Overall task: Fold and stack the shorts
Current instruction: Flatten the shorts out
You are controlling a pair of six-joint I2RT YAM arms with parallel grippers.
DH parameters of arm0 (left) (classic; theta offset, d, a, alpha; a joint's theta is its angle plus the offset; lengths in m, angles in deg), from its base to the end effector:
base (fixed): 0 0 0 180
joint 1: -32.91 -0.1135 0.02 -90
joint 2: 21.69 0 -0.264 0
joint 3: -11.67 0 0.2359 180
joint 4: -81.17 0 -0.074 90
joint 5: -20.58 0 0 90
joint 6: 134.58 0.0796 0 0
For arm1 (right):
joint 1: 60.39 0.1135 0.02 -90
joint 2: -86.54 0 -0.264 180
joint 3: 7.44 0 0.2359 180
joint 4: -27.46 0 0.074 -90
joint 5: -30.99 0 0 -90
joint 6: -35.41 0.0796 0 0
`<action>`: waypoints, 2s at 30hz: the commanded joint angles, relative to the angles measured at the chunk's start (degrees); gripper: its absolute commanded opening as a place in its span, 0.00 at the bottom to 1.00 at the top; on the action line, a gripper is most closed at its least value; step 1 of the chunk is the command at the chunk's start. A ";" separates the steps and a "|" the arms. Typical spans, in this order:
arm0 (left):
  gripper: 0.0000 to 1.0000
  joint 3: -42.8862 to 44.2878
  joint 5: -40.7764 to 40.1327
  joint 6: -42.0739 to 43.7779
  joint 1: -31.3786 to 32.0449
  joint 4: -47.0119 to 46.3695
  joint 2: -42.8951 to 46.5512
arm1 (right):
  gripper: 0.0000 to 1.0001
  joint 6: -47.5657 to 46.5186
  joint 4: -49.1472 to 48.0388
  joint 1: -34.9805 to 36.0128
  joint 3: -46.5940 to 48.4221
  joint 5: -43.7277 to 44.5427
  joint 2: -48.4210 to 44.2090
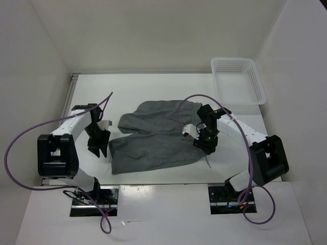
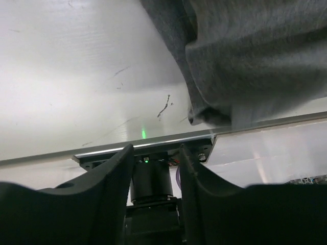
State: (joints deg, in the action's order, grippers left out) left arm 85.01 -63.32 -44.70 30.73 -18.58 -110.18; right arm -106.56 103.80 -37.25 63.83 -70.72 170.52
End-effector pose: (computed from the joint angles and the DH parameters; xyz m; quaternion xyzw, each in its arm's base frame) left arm 0.2265 0.0002 0.1633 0.0225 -0.9972 0.0540 0.0461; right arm 0.2005 0.1033 0.1722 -0.6070 0.7881 0.0967 0.0334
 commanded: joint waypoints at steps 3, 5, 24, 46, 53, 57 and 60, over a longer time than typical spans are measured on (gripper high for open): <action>0.53 3.60 -1.80 0.12 1.30 4.18 0.25 | 0.84 -1.82 1.41 0.24 -0.20 4.67 -3.21; 0.53 5.54 -2.33 0.12 1.30 3.31 0.25 | 0.84 -1.22 -0.07 0.24 1.29 4.67 -4.61; 0.63 19.88 1.18 0.12 7.80 -24.20 -20.14 | 0.49 36.84 -40.58 0.24 22.30 -0.71 8.46; 0.06 18.21 -6.63 0.12 10.70 -37.91 -28.06 | 0.44 40.11 -55.79 -1.60 13.26 24.18 21.74; 0.00 27.95 -14.54 0.12 10.70 -37.92 -20.42 | 0.35 36.14 -57.03 -1.60 10.62 25.50 22.27; 0.00 35.14 -18.85 0.12 10.70 -37.31 -17.78 | 0.26 32.81 -58.43 -1.60 8.78 26.03 23.50; 0.00 37.54 -19.38 0.12 10.70 -35.99 -17.77 | 0.19 31.58 -58.44 -1.60 8.77 26.03 24.03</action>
State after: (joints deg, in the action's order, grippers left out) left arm 118.70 -78.53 -44.81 41.68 -53.61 -131.88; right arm -72.24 48.83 -38.52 73.27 -46.30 193.54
